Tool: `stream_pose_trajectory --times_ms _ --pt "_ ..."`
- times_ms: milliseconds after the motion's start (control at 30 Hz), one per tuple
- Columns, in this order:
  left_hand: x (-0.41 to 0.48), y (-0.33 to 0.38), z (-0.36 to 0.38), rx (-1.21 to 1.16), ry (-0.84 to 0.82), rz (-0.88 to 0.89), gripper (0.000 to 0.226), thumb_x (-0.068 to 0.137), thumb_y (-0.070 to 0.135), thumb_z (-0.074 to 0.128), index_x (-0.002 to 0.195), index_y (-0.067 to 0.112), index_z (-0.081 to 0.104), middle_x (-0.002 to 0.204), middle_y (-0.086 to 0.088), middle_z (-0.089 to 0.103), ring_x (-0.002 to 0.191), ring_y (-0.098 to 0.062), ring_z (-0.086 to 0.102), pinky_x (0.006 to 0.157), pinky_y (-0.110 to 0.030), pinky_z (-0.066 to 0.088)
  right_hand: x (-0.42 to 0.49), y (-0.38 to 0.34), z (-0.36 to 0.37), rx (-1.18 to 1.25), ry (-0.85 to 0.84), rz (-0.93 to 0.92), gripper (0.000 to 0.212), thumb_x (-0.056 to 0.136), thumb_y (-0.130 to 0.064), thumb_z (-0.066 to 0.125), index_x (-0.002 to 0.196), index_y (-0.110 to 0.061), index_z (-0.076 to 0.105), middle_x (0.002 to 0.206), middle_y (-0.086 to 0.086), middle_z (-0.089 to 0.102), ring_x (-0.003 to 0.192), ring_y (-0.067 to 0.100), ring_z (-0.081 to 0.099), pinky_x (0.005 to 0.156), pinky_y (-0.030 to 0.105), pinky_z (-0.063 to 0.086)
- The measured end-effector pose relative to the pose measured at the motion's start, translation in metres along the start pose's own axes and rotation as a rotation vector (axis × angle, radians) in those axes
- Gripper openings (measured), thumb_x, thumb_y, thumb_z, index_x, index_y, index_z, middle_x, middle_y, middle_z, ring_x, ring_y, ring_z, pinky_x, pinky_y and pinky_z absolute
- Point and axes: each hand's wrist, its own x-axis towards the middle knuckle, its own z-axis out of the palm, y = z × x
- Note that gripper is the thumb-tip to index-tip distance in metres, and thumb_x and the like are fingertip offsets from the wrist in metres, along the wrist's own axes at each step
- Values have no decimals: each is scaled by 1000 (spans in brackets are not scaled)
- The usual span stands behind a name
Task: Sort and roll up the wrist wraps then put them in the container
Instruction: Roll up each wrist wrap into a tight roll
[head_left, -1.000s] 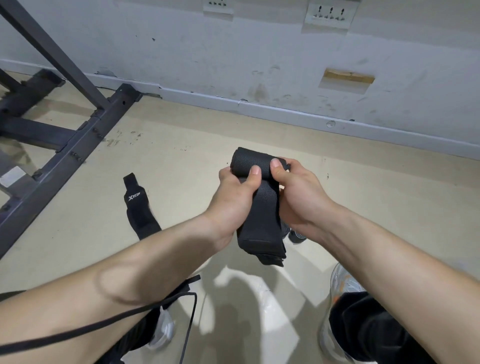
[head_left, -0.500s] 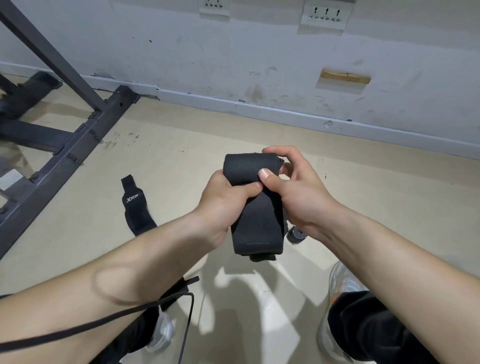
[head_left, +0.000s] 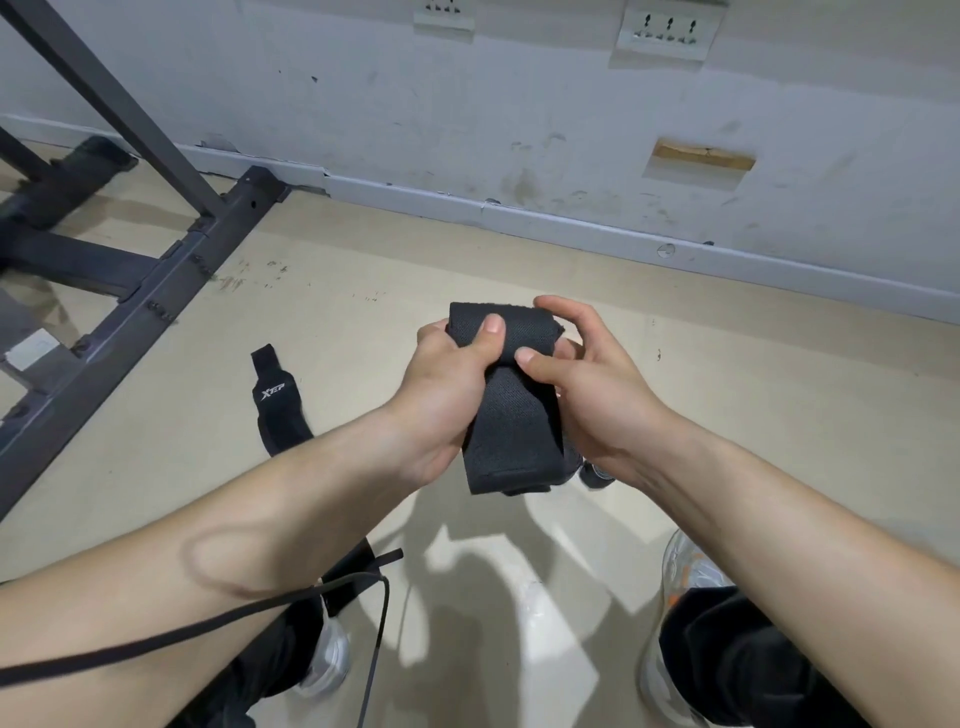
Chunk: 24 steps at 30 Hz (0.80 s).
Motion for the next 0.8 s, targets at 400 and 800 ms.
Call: stream_pose_trajectory --times_ms 400,800 --pt "7 4 1 -40 163 117 37 104 26 60 131 7 45 121 -14 69 107 -30 72 87 -46 61 -4 13 0 -811 9 -167 18 105 -23 52 121 -17 58 110 -2 70 103 19 65 90 35 51" --pt "9 13 -15 261 101 383 33 92 11 74 115 19 53 101 5 67 88 -1 67 90 -34 56 -5 8 -10 -752 -47 -230 16 108 -22 46 118 -22 59 98 -12 68 85 1 66 71 20 50"
